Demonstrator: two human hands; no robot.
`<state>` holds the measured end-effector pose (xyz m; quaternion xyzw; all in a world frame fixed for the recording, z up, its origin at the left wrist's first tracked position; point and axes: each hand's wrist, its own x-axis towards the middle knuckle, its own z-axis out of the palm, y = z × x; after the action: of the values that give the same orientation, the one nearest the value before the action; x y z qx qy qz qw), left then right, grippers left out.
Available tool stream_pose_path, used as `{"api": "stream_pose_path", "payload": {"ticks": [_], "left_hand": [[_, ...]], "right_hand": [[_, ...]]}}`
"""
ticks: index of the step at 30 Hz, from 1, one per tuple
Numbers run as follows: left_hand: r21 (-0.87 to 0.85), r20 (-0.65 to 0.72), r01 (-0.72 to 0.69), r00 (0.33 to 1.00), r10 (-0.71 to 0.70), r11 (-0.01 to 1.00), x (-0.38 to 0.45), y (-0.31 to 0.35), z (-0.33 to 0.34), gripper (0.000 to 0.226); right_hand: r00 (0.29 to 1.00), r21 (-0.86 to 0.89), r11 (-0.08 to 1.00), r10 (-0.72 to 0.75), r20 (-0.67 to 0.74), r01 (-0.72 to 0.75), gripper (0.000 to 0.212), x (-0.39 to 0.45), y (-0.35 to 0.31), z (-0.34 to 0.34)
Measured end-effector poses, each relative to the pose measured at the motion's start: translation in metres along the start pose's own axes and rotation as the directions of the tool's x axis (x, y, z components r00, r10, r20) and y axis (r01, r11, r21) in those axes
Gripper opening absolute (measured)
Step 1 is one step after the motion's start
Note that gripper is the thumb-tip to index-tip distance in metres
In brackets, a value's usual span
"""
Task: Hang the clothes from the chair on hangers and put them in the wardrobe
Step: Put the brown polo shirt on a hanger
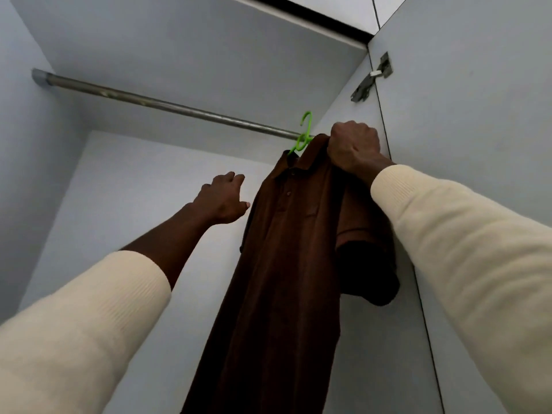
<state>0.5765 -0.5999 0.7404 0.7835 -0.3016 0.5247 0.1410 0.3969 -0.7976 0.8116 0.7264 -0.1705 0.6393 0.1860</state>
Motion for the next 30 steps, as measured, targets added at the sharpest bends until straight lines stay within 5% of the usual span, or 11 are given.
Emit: {"api": "stream_pose_path", "payload": {"ticks": [18,26,30], "left_hand": [[0.06,-0.048,-0.087,0.995,0.09,0.994,0.13,0.032,0.122,0.062],[0.019,-0.008,-0.008,1.0,0.008,1.0,0.121,0.035,0.126,0.06],[0.02,0.016,-0.002,1.0,0.002,1.0,0.105,0.043,0.115,0.059]], "right_hand": [[0.994,-0.049,0.998,-0.056,-0.098,0.051,0.028,0.089,0.009,0.137],[0.995,0.19,0.978,0.094,-0.02,-0.088,0.035,0.075,0.012,0.123],[0.971,0.413,0.883,0.237,0.022,-0.225,0.036,0.053,0.012,0.118]]}}
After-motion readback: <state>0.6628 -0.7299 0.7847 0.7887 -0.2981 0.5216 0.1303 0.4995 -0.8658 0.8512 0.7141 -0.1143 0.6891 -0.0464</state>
